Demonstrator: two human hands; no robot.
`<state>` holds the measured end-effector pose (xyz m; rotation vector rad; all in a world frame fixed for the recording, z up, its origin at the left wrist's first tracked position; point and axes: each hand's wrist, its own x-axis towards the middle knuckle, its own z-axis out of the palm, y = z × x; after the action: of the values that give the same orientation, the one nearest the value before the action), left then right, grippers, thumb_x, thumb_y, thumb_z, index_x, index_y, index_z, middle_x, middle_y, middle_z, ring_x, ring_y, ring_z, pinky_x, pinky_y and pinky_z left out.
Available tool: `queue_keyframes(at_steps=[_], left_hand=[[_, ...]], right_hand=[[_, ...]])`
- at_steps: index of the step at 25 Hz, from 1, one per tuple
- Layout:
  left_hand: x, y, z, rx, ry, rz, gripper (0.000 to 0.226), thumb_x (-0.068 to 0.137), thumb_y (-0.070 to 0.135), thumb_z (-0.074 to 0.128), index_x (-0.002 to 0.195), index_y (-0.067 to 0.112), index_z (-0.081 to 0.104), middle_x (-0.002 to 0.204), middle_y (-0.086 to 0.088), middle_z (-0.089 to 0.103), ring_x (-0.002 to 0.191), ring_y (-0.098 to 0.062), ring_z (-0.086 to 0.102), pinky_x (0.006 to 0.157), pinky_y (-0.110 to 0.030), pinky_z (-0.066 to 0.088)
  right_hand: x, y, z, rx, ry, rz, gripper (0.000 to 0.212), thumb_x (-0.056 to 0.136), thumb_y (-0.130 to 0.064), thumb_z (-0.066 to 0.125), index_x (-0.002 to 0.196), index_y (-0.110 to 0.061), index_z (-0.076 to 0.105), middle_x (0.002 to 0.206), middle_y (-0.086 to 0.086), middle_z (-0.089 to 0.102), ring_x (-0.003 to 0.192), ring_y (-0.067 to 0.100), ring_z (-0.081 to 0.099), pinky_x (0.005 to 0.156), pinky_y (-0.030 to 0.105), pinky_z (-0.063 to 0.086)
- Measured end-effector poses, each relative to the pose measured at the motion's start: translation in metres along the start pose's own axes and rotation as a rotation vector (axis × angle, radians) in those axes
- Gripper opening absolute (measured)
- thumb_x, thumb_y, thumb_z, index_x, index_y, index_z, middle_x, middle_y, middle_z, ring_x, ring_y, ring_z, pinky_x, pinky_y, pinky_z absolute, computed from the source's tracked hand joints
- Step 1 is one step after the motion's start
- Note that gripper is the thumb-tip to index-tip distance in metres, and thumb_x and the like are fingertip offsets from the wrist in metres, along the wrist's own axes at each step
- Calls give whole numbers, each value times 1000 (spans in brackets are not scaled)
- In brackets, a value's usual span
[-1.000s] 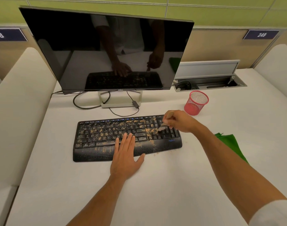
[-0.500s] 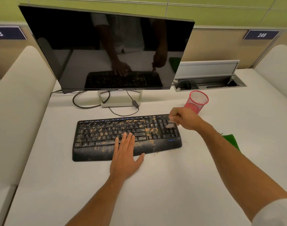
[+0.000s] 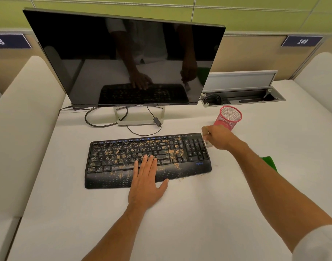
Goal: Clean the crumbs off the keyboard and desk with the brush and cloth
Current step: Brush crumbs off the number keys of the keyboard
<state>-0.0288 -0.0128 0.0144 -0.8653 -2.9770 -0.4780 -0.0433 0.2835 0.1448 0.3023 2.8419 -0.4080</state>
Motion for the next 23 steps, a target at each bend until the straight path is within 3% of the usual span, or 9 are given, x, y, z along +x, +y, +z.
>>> queue_keyframes(at_steps=[3, 7, 10, 14, 17, 20, 23], left_hand=[[0, 1, -1, -1, -2, 0, 83, 94, 66, 32, 156, 13, 20, 164, -1, 15, 152, -15, -3, 122, -44, -3], [1, 0, -1, 8, -7, 0, 83, 94, 67, 30, 157, 14, 17, 164, 0, 11, 152, -14, -7, 122, -43, -6], [0, 0, 0, 2, 2, 2, 83, 94, 66, 32, 156, 13, 20, 164, -1, 15, 152, -15, -2, 121, -43, -4], [0, 0, 1, 4, 8, 4, 83, 94, 66, 31, 156, 13, 21, 164, -1, 14, 152, -15, -3, 122, -44, -3], [0, 0, 1, 6, 5, 4, 83, 94, 67, 31, 156, 13, 20, 164, 0, 13, 152, -15, -4, 122, -43, -4], [0, 0, 1, 0, 10, 3, 83, 94, 66, 33, 156, 12, 23, 163, -2, 17, 152, -16, -1, 122, -44, -3], [1, 0, 0, 3, -5, 1, 83, 94, 67, 31, 157, 14, 17, 164, 1, 10, 152, -14, -8, 122, -43, -6]], right_hand=[[4, -14, 7, 266, 71, -55, 22, 102, -12, 54, 82, -21, 59, 87, -2, 65, 75, 13, 61, 66, 24, 45], [9, -23, 19, 410, 75, -87, 20, 101, -14, 57, 82, -18, 61, 86, 2, 68, 68, 13, 61, 64, 22, 49], [10, -12, 17, 318, 75, -56, 16, 101, -12, 54, 87, -13, 62, 82, -2, 64, 71, 13, 59, 63, 22, 44], [13, 4, 9, -25, 78, 1, 15, 100, -4, 53, 92, -16, 56, 92, 3, 62, 84, 22, 61, 71, 27, 44], [14, -4, 8, 182, 128, -50, 18, 100, -5, 51, 86, -13, 59, 89, 2, 65, 80, 20, 61, 71, 29, 48], [12, -13, 15, 386, 94, -94, 21, 101, -13, 56, 82, -21, 60, 87, 1, 68, 70, 13, 62, 66, 25, 51], [14, -7, 17, 293, 57, -64, 18, 102, -14, 54, 86, -20, 59, 89, 1, 67, 76, 16, 62, 66, 22, 48]])
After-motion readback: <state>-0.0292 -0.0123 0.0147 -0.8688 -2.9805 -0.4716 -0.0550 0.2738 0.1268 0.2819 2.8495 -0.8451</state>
